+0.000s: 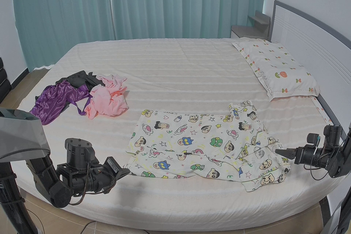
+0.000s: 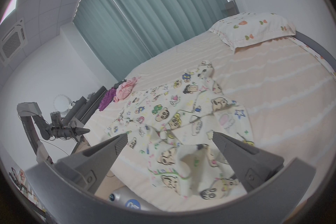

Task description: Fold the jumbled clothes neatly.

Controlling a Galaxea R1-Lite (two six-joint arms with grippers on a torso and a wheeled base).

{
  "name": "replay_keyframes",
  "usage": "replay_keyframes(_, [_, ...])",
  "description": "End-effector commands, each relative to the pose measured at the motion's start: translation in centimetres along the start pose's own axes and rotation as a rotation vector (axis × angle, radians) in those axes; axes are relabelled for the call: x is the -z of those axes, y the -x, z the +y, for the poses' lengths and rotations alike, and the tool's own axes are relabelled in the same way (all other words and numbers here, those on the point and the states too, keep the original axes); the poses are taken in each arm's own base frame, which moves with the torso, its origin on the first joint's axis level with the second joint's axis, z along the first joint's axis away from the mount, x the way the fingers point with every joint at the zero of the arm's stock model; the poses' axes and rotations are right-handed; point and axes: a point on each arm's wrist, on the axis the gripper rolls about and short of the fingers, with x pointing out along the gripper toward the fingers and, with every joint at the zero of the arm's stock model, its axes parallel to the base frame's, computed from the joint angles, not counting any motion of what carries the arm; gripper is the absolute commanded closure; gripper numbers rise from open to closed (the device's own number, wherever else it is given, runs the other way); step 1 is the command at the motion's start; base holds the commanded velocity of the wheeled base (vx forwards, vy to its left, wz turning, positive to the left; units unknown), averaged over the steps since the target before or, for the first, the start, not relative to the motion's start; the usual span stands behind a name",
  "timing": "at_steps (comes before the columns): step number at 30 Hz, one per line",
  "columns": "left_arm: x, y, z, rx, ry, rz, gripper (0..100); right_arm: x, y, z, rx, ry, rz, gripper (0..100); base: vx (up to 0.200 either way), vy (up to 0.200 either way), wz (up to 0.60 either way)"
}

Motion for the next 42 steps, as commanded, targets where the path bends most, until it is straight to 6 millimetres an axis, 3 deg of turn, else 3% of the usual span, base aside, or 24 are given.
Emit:
replay_keyframes(1, [0.0, 0.0, 0.0, 0.0, 0.001, -0.001, 100, -0.1, -3.0, 5.7, -0.105, -0.031, 0.042, 0, 0.0, 0.0, 0.0])
replay_keyframes(5, [0.0, 0.0, 0.1, -0.002, 0.003, -0.002, 100, 0.4, -8.4, 9.4, -0.03, -0.188, 0.016, 0, 0.0, 0.0, 0.0])
replay_keyframes(6, [0.0, 0.0, 0.1, -0.002, 0.003, -0.002, 100, 0.4, -8.4, 9.4, -0.03, -0.188, 0.016, 0, 0.0, 0.0, 0.0])
replay_keyframes(8, [0.0, 0.0, 0.1, -0.003, 0.003, -0.003, 100, 1.3, -11.5, 11.1, 0.026, -0.254, -0.012, 0, 0.0, 0.0, 0.0])
replay_keyframes(12, [0.0, 0.0, 0.1, -0.004, 0.003, -0.005, 100, 1.7, -13.2, 12.2, 0.056, -0.289, -0.031, 0, 0.0, 0.0, 0.0])
replay_keyframes(16, [0.0, 0.0, 0.1, -0.004, 0.003, -0.005, 100, 4.5, -15.0, 13.8, 0.081, -0.31, 0.019, 0, 0.0, 0.0, 0.0])
replay_keyframes(20, [0.0, 0.0, 0.1, -0.004, 0.003, -0.005, 100, 6.2, -17.1, 14.0, 0.138, -0.291, 0.017, 0, 0.0, 0.0, 0.0])
replay_keyframes(24, [0.0, 0.0, 0.1, -0.004, 0.003, -0.005, 100, 6.6, -18.0, 13.9, 0.202, -0.283, 0.033, 0, 0.0, 0.0, 0.0])
replay_keyframes(33, [0.0, 0.0, 0.0, -0.003, 0.002, -0.003, 100, 6.4, -18.1, 13.7, 0.303, -0.273, 0.0, 0, 0.0, 0.0, 0.0])
replay_keyframes(42, [0.0, 0.0, 0.1, -0.005, 0.002, -0.004, 100, 5.5, -16.8, 14.7, 0.286, -0.268, -0.02, 0, 0.0, 0.0, 0.0])
